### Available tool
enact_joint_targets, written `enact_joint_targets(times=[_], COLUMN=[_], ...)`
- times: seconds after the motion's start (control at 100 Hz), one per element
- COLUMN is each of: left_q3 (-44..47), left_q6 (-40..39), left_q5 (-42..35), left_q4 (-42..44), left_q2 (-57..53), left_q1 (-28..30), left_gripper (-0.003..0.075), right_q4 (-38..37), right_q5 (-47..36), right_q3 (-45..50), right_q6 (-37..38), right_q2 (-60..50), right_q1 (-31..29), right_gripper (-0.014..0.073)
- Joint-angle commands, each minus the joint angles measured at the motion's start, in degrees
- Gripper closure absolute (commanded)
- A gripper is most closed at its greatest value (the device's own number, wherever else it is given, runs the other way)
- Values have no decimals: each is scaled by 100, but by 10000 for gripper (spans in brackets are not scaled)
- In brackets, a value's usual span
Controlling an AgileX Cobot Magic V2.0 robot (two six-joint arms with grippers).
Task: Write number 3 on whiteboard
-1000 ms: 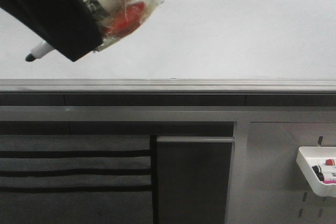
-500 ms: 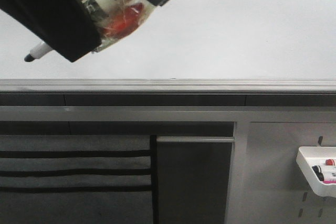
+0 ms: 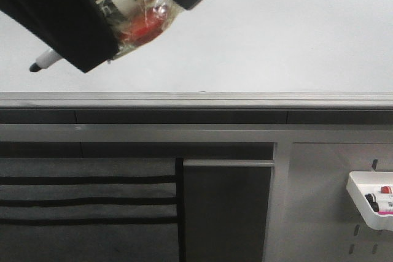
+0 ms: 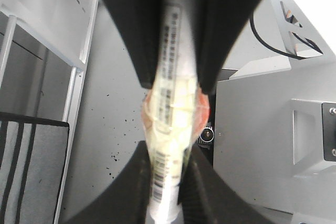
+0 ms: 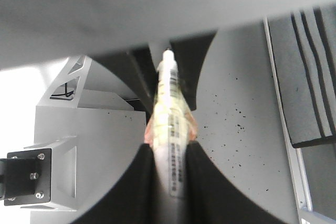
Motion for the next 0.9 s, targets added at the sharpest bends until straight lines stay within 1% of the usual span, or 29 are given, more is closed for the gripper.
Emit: enact_joint_targets(times=[0.0, 0.14, 0.21, 0.28, 0.33, 0.35, 0.4, 0.48, 0.53, 0.62, 0.74, 0.81, 0.89], left_q3=[-187, -187, -187, -187, -187, -187, -187, -187, -187, -187, -114, 52, 384], left_q6=[-3, -3, -3, -3, -3, -3, -3, -57, -123, -293, -558, -626, -651], left_q5=[-212, -292, -302, -351, -387, -411, -452, -549, -632, -827, -997, -1105, -1335], left_q4=[-206, -206, -206, -206, -206, -193, -181, -181, -181, -192, -298, -416, -528], left_q2=[-171, -171, -171, -171, -171, -171, -171, -239, -299, -516, -938, -1256, -1655], left_q1=[-46, -46, -46, -46, -46, -46, -35, 48, 143, 369, 762, 984, 1200], left_gripper=[738, 732, 678, 569, 456, 428, 325, 237, 227, 227, 227, 227, 227], right_q4=[217, 217, 217, 217, 217, 217, 217, 113, -11, -434, -670, -693, -693], right_q5=[-31, 0, 48, 63, 63, 63, 63, 16, -132, -377, -295, -343, -604], right_q3=[-197, -197, -197, -197, -197, -197, -197, -197, -197, -197, -159, 27, 470], right_q6=[-59, -59, -59, -59, -59, -59, -59, -11, 139, 666, 1218, 1550, 1987], right_q2=[-150, -150, -150, -150, -150, -150, -150, -176, -223, -391, -691, -940, -1299], right_q1=[-1, -1, -1, -1, -1, -1, -1, -13, -37, -112, -349, -645, -1160], right_gripper=[606, 638, 640, 640, 640, 641, 640, 640, 640, 640, 640, 640, 640])
